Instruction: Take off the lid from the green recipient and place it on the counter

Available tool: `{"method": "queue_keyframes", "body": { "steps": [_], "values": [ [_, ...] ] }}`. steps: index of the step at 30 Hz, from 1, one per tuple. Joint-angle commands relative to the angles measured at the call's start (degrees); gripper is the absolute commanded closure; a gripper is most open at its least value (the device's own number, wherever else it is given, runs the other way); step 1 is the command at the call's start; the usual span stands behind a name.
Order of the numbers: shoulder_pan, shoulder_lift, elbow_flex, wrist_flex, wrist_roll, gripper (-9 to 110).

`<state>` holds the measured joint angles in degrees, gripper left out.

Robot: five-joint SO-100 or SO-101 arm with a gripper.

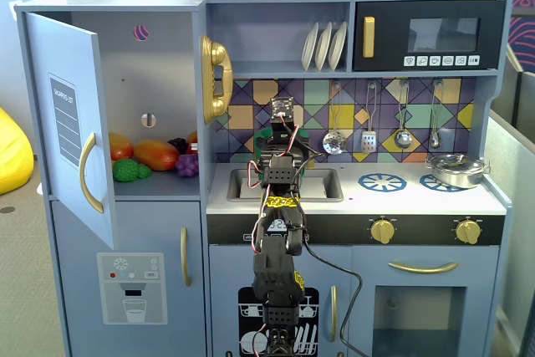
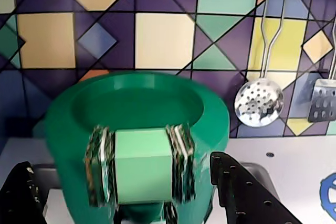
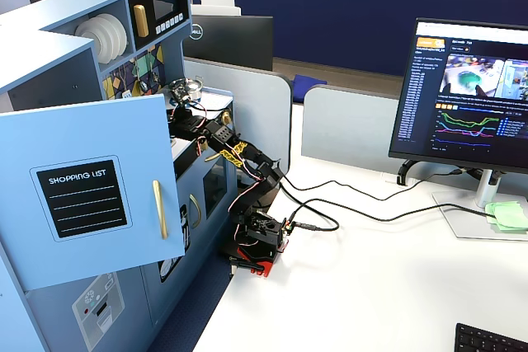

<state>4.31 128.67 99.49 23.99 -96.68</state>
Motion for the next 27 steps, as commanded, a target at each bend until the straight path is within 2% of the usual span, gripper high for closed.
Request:
{"method": "queue_keyframes", "body": {
  "steps": [1,16,18,20,22,27],
  "values": [
    [1.32,-0.7,-4.66,-2.11,-0.35,66],
    [0.44,-7.47,-9.14,-3.52,2.2,68],
    [0.09,-8.17,-9.76,-3.52,2.99,74],
    [-1.05,-8.0,-9.4,-3.34,3.96,92],
    [-1.85,-7.56,-8.79,-3.43,4.04,101],
    [-2.55,-7.47,-8.7,-4.83,4.83,101]
  ]
}}
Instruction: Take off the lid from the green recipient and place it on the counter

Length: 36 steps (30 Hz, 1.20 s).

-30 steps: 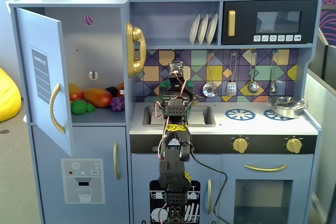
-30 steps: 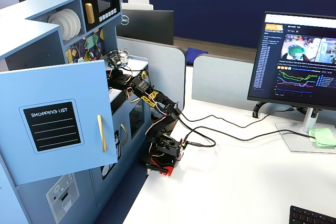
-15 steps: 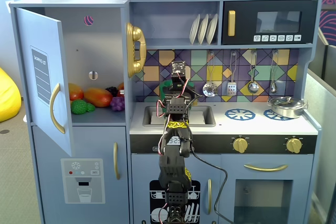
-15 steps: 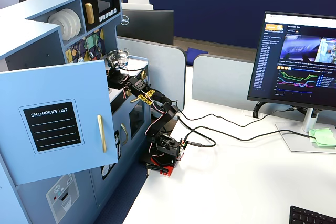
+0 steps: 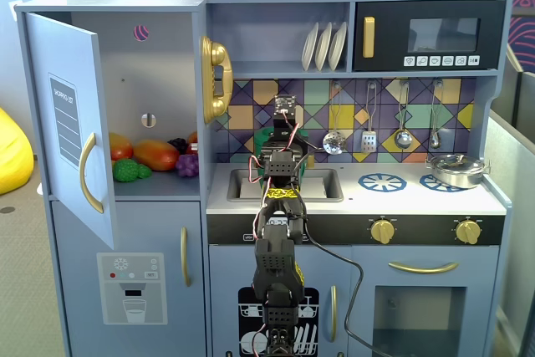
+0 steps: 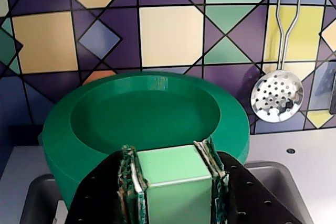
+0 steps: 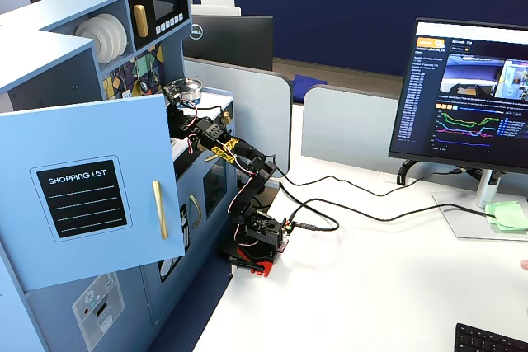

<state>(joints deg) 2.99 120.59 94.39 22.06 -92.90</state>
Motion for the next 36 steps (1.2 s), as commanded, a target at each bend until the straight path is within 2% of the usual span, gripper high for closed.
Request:
{"method": "queue_keyframes", "body": {
  "steps": [1,10,22,25,36],
  "values": [
    [-1.41,0.62,-4.04,-3.43,1.05,101],
    [0.44,1.49,-11.87,-3.43,-5.71,101],
    [23.73,1.41,-15.38,0.0,-5.8,101],
    [28.21,0.18,-10.99,-4.83,-4.39,101],
    [30.59,-4.83,10.11,-24.52,-4.13,101]
  ]
}}
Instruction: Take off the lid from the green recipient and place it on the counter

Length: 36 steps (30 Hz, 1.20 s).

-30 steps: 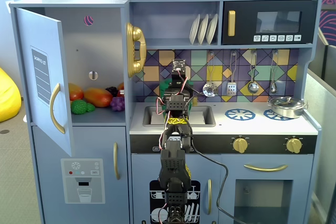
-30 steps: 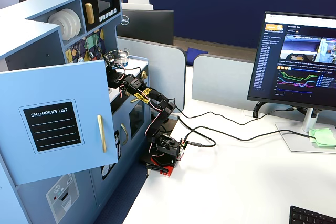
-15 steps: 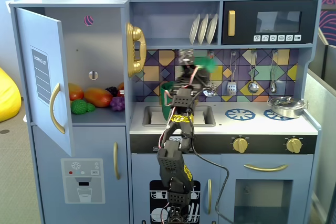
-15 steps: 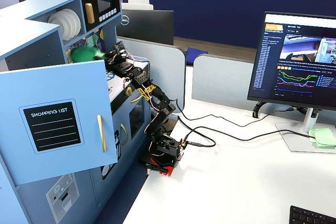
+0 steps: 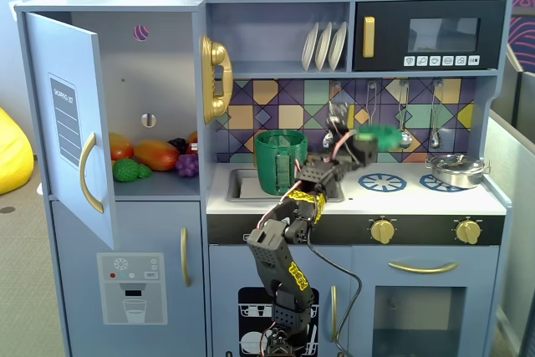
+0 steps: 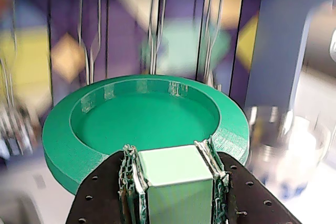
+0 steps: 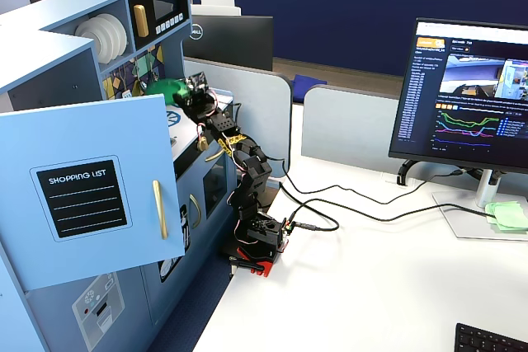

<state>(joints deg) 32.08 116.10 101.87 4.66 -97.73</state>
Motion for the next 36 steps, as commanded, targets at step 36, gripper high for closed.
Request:
{"method": "queue_keyframes", "body": {
  "steps": [36],
  "values": [
    [-3.52,28.74,17.58,20.74,3.78,78]
  ]
}}
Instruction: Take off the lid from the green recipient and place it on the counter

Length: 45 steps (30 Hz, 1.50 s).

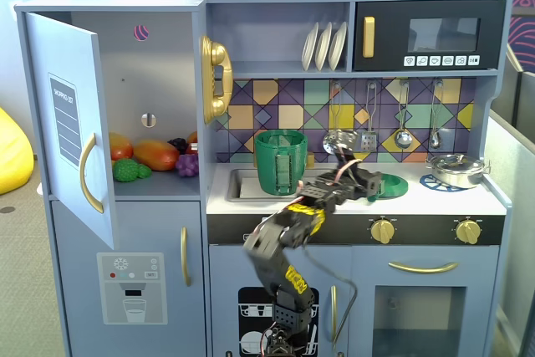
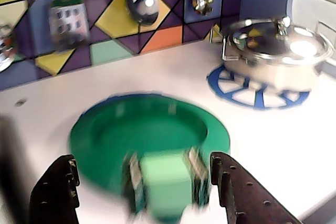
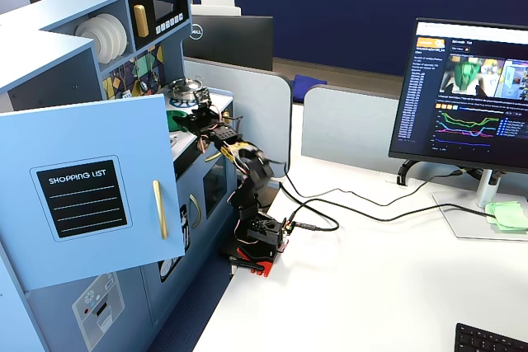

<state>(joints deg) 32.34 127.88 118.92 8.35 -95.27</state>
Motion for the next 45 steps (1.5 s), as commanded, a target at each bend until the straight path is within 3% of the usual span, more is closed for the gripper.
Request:
{"method": "queue_keyframes", "body": {
  "steps": [1,5,9,18,21,24,31,45],
  "values": [
    [-5.45,21.36,0.62,25.05,1.58,79],
    [-13.27,34.89,5.62,47.29,0.7,81],
    [-19.69,40.96,13.97,58.54,0.44,82],
    [-29.71,45.35,43.33,49.31,2.11,89],
    [-32.34,48.6,49.66,51.77,2.72,94],
    [-33.66,51.15,51.33,60.38,2.29,101],
    [-33.75,54.05,52.73,74.71,3.16,101],
    [-32.87,54.23,52.73,79.45,8.7,98]
  ]
}}
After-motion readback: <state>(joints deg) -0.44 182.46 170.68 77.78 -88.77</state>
